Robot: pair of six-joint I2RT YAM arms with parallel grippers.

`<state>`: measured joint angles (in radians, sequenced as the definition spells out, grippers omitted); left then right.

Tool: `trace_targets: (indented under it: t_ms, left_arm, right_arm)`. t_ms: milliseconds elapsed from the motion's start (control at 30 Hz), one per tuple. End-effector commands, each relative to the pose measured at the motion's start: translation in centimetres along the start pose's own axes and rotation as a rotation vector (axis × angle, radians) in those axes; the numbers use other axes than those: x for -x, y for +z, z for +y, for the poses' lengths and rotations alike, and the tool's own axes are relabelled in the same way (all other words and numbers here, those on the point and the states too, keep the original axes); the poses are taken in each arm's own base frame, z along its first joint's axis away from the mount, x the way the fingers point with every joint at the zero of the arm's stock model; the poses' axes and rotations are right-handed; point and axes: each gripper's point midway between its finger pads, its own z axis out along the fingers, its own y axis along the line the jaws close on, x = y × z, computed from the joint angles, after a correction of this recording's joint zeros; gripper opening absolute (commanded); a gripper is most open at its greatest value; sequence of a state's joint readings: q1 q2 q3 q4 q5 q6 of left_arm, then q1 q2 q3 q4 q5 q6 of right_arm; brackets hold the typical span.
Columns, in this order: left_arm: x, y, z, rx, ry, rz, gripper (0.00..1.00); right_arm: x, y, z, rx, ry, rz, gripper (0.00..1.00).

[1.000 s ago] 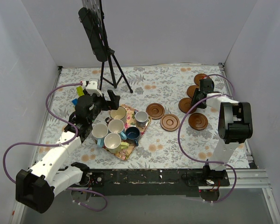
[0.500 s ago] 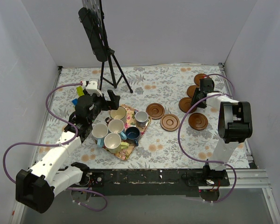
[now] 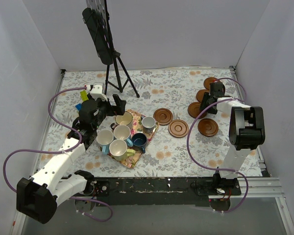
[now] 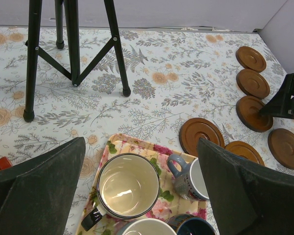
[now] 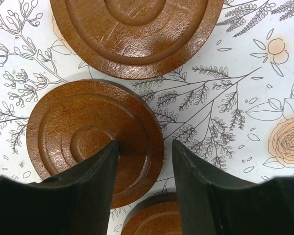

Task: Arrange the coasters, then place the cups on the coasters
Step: Move the coaster to the center of the board.

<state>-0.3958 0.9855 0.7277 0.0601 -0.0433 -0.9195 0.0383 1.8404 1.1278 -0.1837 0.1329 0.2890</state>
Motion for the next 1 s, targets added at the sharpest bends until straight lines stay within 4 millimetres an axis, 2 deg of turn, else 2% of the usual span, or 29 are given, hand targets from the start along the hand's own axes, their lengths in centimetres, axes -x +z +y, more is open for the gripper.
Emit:
trace_targets:
  t_ms: [0, 267, 500, 633, 733, 800, 900, 967]
  left_arm:
    - [0.6, -0.3, -0.2, -0.005, 0.011, -0.022, 0.98]
    - [0.5, -0.3, -0.1, -0.003, 0.014, -0.02, 0.98]
    - [0.7, -0.3, -0.1, 0.0, 0.012, -0.026, 0.98]
    - [0.6, -0.3, 0.0, 0.001, 0.014, -0.024, 0.98]
    - [0.6, -0.3, -0.1, -0.001, 0.012, -0.024, 0.98]
    - [0.6, -0.3, -0.2, -0.005, 0.011, -0.022, 0.98]
    - [0.5, -0.3, -0.3, -0.011, 0.009, -0.019, 0.98]
    - [0.5, -0.3, -0.3, -0.011, 0.009, -0.019, 0.98]
  right_arm:
    - [1.1, -1.1, -0.9, -0.032, -0.003, -0.022, 0.57]
    - [2.9, -2.2, -0.1, 0.013, -0.013, -0.099, 0.66]
    - [5.0, -4.7, 0.3, 0.046, -0.037, -0.212, 0.69]
    - [4.2, -6.0, 0.9, 0.1, -0.069, -0.218, 0.67]
    - [3.4, -7.2, 0.4, 0.089, -0.101, -0.184, 0.65]
    - [2.6, -8.1, 0.1, 0.085, -0.115, -0.155, 0.65]
    - [1.3, -9.3, 1.0, 0.149, -0.125, -0.123, 0.63]
    - [-0.4, -9.8, 1.5, 0.2, -0.121, -0.097, 0.63]
